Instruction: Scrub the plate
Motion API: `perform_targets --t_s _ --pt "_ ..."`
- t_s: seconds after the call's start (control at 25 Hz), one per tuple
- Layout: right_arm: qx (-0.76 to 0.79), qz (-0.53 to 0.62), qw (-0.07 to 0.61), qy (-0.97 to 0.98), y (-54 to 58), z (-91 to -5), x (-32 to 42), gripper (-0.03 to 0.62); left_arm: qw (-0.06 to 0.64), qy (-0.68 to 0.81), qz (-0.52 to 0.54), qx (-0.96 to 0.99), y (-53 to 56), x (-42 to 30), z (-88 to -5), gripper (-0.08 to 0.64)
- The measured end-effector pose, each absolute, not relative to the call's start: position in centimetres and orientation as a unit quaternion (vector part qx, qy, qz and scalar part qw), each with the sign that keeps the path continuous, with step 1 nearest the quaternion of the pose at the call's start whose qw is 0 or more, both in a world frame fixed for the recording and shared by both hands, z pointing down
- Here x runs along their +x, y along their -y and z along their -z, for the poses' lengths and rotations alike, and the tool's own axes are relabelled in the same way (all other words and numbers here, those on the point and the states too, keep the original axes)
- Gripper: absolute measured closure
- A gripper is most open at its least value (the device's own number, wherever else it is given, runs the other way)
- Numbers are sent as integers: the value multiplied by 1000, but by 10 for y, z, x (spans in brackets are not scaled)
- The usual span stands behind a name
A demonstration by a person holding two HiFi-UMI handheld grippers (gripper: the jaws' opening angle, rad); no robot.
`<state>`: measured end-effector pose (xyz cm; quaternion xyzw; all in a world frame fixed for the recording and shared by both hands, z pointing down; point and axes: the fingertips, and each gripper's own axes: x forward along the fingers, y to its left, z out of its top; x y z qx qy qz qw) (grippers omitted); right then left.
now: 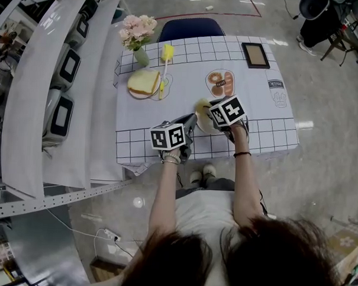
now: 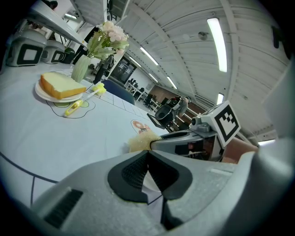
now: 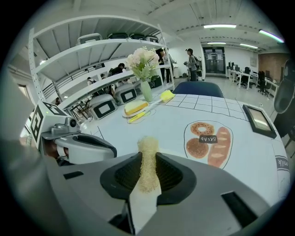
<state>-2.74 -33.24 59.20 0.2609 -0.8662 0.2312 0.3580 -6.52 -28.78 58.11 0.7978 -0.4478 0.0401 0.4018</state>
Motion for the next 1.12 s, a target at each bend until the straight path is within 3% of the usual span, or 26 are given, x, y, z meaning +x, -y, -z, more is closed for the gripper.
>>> perform_targets --t_s 1.12 --pt "337 -233 348 843 351 -589 26 512 400 426 -44 810 295 -34 -577 549"
